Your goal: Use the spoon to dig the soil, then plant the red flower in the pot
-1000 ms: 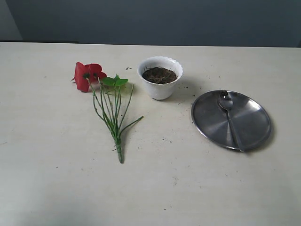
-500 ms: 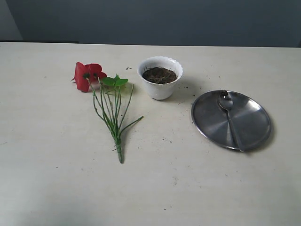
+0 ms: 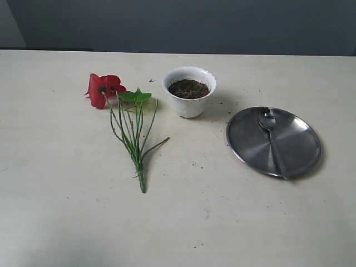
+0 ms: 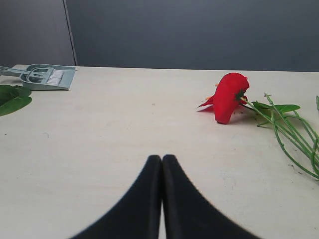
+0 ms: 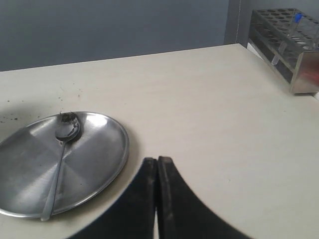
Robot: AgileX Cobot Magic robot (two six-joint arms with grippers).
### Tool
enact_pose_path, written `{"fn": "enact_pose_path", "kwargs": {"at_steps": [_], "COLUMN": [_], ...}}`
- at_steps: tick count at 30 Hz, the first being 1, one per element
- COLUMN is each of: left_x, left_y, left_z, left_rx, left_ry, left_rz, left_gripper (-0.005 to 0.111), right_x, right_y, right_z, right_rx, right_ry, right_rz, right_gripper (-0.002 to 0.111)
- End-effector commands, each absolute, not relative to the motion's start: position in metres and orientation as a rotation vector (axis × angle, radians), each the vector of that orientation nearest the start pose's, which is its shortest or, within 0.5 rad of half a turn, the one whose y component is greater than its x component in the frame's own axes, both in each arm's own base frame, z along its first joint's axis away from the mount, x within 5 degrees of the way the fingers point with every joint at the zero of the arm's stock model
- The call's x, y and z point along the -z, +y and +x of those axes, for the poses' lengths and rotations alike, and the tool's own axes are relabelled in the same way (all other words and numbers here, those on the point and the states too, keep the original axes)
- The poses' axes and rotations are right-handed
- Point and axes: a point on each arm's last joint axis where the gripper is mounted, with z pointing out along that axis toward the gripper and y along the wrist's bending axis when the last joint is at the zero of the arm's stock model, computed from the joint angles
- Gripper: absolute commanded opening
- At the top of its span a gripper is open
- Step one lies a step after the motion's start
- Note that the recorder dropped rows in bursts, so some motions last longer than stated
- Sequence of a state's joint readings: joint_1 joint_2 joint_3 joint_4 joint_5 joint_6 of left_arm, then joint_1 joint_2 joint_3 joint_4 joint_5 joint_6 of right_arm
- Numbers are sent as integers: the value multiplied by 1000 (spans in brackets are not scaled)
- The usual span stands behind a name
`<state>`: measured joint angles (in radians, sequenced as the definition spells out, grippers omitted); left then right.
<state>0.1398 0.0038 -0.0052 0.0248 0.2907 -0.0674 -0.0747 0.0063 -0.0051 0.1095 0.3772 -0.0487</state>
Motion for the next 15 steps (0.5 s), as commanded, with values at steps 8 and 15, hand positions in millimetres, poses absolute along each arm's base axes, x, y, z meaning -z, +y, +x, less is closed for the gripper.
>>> {"fn": "enact_pose_path", "kwargs": {"at_steps": [8, 15], "left_x": [-187, -187], "left_y": [8, 8], "left_z": [54, 54], "left_rx": [-77, -77], "left_ry": [1761, 1761], "left_rz": [-164, -164], "left_gripper": [0, 0], "right_x": [-180, -180], "right_y": [-1, -1], "right_z": [53, 53], "right_rx": [14, 7], "right_ry": [1849, 1848], "right_rz": [56, 60], "right_gripper": [-1, -1]}}
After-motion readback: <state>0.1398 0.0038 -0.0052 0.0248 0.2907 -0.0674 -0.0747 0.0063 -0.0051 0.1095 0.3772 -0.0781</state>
